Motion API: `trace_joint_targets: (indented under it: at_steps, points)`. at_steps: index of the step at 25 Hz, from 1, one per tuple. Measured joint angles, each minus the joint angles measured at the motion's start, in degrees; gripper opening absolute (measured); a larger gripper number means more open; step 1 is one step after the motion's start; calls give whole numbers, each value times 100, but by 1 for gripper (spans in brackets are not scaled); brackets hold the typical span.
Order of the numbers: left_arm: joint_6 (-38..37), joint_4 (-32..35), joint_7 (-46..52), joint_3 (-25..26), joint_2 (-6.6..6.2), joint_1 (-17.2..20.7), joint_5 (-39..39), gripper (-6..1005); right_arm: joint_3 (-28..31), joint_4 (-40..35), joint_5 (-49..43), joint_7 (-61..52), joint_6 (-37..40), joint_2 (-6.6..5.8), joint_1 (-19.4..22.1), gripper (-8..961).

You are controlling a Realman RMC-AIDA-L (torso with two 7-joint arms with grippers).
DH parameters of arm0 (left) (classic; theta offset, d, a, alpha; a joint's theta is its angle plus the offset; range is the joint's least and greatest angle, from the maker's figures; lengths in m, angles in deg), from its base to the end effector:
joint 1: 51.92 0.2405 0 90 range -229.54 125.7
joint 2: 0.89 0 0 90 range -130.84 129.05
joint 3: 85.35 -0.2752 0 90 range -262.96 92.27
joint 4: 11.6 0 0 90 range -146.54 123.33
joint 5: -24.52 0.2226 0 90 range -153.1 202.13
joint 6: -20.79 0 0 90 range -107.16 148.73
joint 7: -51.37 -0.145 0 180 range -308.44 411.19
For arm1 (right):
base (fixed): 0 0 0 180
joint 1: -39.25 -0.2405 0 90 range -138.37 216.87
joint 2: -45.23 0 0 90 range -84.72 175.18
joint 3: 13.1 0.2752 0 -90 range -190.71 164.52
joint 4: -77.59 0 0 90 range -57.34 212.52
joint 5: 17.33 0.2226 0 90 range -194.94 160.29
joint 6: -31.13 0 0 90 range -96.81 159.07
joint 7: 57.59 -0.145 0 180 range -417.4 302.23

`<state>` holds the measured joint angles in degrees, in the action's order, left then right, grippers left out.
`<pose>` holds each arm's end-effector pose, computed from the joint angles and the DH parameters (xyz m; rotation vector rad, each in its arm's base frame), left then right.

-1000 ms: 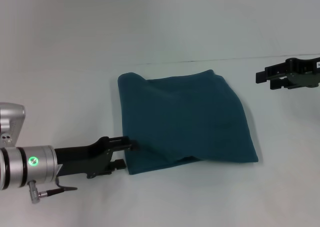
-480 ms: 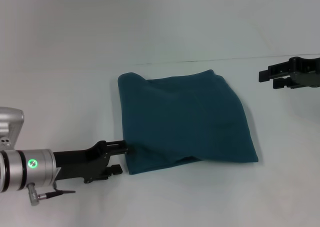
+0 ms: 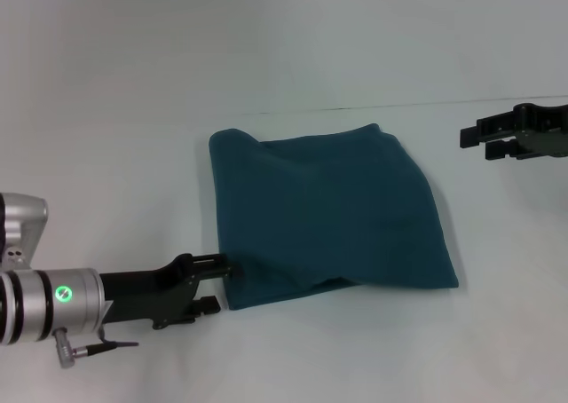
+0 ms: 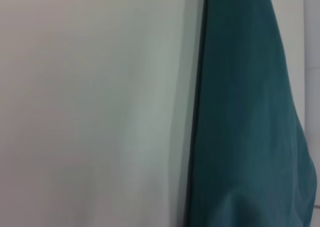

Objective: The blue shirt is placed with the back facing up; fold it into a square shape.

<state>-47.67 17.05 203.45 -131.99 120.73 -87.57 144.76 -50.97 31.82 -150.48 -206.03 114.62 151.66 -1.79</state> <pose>-0.2882 0.3702 -0.0774 -1.8891 -2.3106 -0.5830 0.2785 0.4359 0.1113 -2.1061 1.7198 0.3907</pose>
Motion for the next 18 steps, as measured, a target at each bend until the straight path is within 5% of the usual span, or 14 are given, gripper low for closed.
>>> trace_joint_targets:
  at_steps: [18]
  points:
    - [221, -229, 72, 6, 80, -212, -12, 744, -1, 27, 0, 3, 2, 0, 18, 607]
